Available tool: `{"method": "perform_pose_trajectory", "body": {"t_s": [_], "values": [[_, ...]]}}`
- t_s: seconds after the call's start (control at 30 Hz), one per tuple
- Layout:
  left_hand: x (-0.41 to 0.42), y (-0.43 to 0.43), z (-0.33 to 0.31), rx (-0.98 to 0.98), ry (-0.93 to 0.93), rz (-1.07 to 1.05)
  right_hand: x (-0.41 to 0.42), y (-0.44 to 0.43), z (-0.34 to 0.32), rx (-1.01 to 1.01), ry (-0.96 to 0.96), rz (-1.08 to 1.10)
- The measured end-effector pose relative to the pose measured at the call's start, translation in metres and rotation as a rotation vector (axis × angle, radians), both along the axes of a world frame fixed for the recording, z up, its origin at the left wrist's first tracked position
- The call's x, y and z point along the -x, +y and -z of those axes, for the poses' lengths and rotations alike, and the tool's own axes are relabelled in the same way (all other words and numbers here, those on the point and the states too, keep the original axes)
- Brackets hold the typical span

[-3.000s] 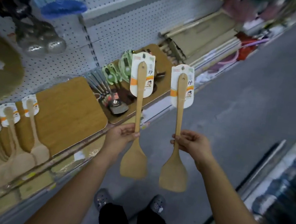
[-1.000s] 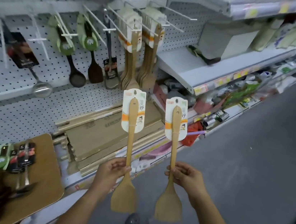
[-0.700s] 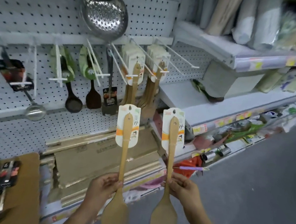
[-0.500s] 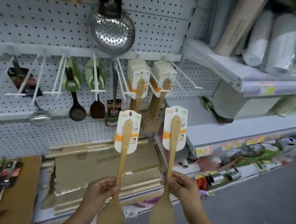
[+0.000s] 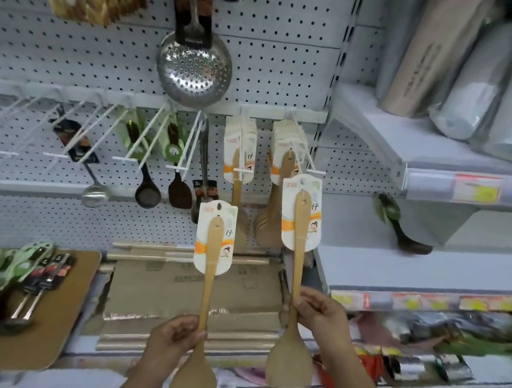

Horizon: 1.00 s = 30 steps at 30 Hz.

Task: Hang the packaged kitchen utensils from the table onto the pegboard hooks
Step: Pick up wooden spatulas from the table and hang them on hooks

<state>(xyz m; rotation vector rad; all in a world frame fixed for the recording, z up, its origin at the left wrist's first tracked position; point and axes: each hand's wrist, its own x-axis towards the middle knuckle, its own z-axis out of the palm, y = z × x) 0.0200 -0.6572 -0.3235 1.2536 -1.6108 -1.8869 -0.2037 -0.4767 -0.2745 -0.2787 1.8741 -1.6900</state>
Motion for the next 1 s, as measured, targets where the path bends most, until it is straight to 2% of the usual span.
{"method": "perform_pose_trajectory", "body": {"t_s": [0.13, 0.3, 0.43, 0.6, 0.73, 0.9, 1.0], "values": [[0.003, 0.007, 0.002, -0.017, 0.024, -0.039, 0.012, -0.011, 0.003, 0.02, -0.039, 0.034], [0.007, -0.008, 0.01, 0.01, -0.005, 0.009, 0.032, -0.04, -0.005, 0.041, -0.095, 0.074], [0.013, -0.018, 0.01, 0.013, 0.014, 0.021, 0.056, -0.075, -0.019, 0.024, -0.036, 0.069], [0.018, -0.032, 0.009, 0.056, 0.045, 0.023, 0.088, -0.127, -0.029, -0.06, -0.021, 0.027], [0.017, -0.038, 0.007, 0.066, 0.052, 0.034, 0.106, -0.146, 0.001, -0.155, -0.079, -0.016], [0.018, -0.036, 0.001, 0.068, 0.054, 0.04, 0.111, -0.145, 0.015, -0.362, 0.095, -0.06], [0.024, -0.035, -0.002, 0.069, 0.055, 0.052, 0.104, -0.141, 0.002, -0.287, 0.078, -0.04]]}}
